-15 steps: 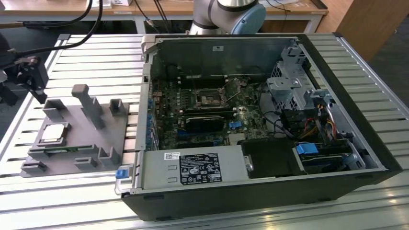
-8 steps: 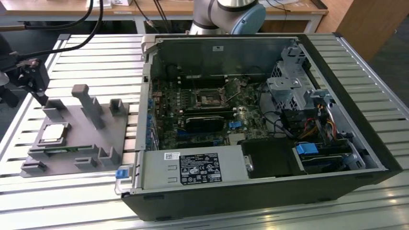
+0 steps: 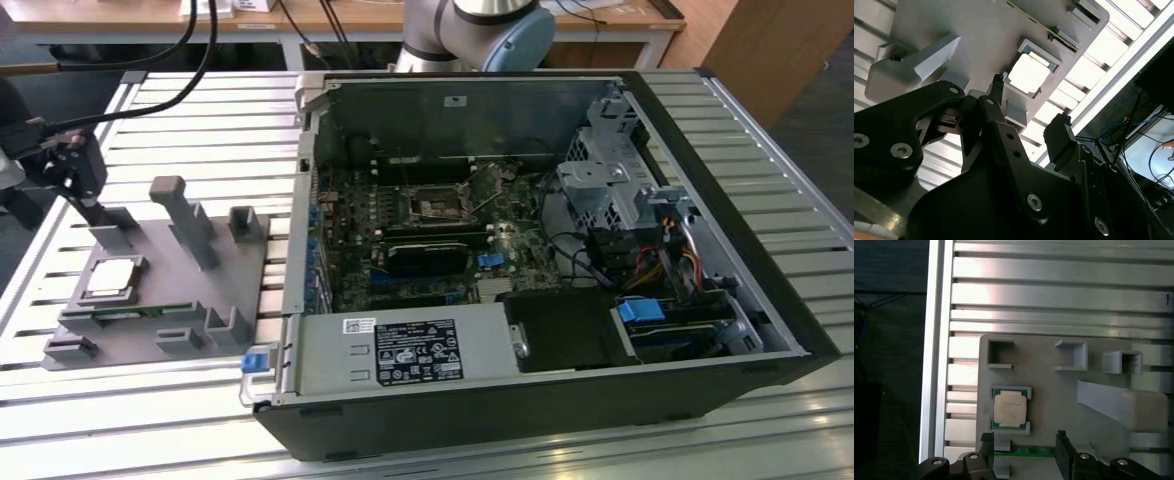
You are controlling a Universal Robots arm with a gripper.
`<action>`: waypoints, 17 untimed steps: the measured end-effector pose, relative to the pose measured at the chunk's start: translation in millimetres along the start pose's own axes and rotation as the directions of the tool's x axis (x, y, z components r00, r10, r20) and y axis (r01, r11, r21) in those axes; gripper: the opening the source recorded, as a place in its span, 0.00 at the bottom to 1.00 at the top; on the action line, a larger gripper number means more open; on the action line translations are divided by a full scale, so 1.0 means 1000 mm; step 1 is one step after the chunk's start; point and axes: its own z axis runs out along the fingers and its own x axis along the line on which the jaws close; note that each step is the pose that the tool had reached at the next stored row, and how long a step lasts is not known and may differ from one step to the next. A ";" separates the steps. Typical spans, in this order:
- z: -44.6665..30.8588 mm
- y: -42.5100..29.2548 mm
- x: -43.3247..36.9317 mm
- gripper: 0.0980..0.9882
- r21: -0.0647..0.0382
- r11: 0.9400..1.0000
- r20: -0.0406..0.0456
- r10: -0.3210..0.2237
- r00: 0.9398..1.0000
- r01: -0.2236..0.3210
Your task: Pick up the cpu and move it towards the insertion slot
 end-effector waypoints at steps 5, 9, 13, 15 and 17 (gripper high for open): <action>0.0041 -0.0002 0.0000 0.57 0.000 1.000 0.000 0.000 1.000 0.000; 0.0076 -0.0004 0.0000 0.57 0.000 1.000 0.000 0.000 1.000 0.000; 0.0116 -0.0006 0.0000 0.57 0.001 1.000 0.000 0.000 1.000 0.000; 0.0144 -0.0007 0.0003 0.57 0.001 1.000 0.001 0.000 1.000 0.000; 0.0171 -0.0007 0.0003 0.57 0.001 1.000 0.001 0.000 1.000 0.000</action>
